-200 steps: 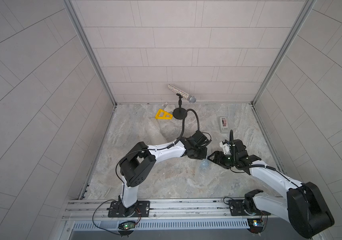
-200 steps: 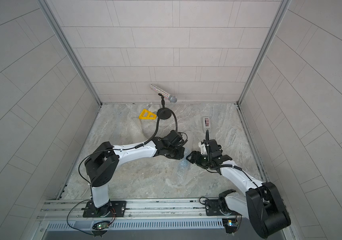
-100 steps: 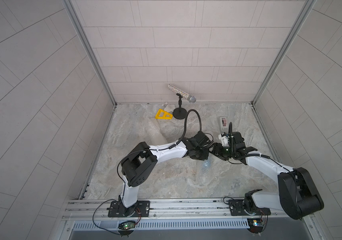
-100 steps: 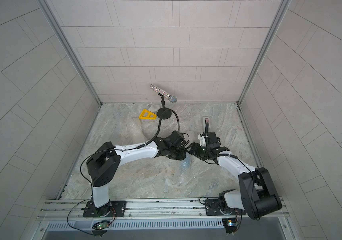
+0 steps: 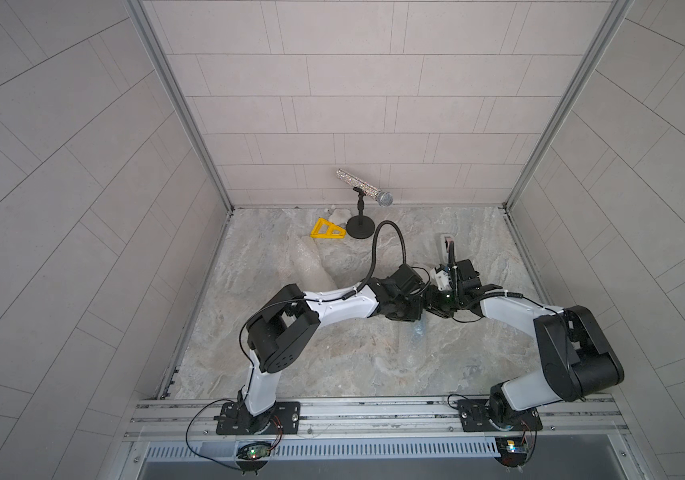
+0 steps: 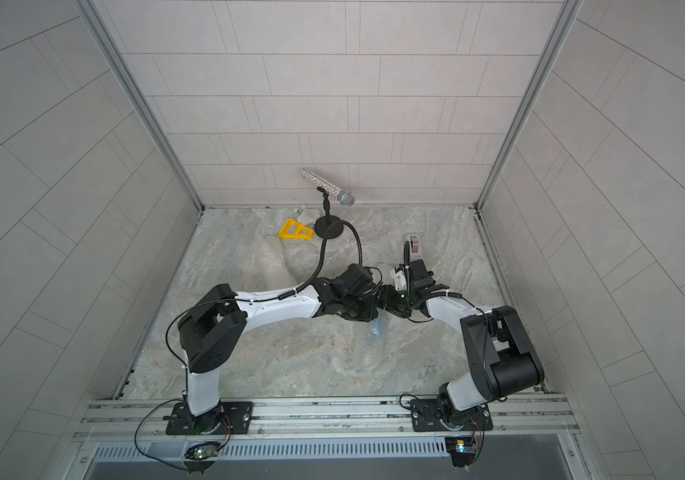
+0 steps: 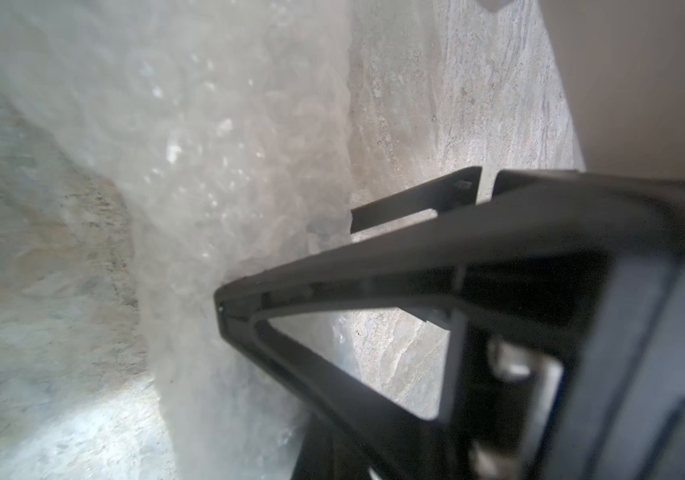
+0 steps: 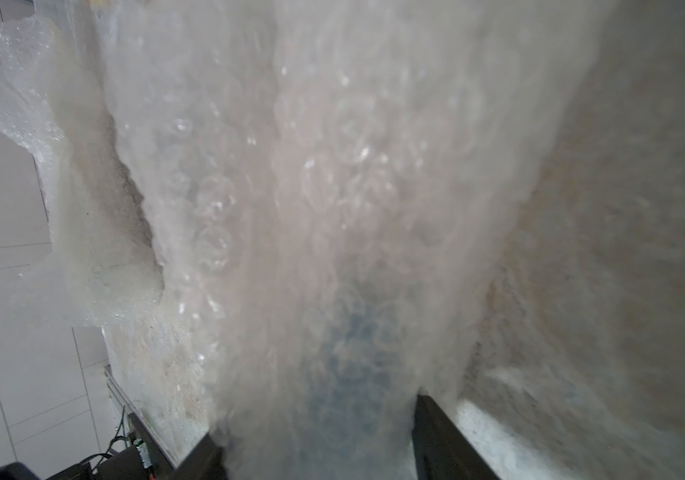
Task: Wrap vases in bubble wrap
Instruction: Wrap the vase in bubble wrap.
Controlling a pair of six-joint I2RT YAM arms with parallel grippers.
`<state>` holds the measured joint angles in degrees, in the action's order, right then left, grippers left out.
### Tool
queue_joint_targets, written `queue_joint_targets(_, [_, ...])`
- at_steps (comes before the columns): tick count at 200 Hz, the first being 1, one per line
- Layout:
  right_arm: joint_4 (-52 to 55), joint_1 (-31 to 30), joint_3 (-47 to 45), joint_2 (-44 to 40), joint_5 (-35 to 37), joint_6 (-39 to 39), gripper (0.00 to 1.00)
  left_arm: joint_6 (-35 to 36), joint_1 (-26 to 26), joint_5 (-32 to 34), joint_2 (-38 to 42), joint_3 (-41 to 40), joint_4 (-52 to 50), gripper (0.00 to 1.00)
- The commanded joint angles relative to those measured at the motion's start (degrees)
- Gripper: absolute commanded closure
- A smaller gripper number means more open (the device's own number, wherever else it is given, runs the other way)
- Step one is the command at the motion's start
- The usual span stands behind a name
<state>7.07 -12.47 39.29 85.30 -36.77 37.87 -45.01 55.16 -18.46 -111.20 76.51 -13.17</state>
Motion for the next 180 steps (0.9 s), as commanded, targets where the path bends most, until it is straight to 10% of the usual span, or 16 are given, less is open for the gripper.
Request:
queue_joint_targets(1, [-0.08,-0.27,-0.91,0.3,1.25,-1.27,0.44,-0.51,0.38,-0.39,-0.78,0.13,0.96,1.0])
queue_joint_targets(101, [-4.48,0.33,-5.58,0.49,2.03,-0.05,0.62,-6.82,0.23,1.5,13.32,-13.98,7.78,0.32])
queue_joint_targets(180, [-8.42,1.03,-8.85,-1.0,0.85,2.64,0.64,-12.81,-0.58,-1.36,7.99,-17.98,19.35,0.1])
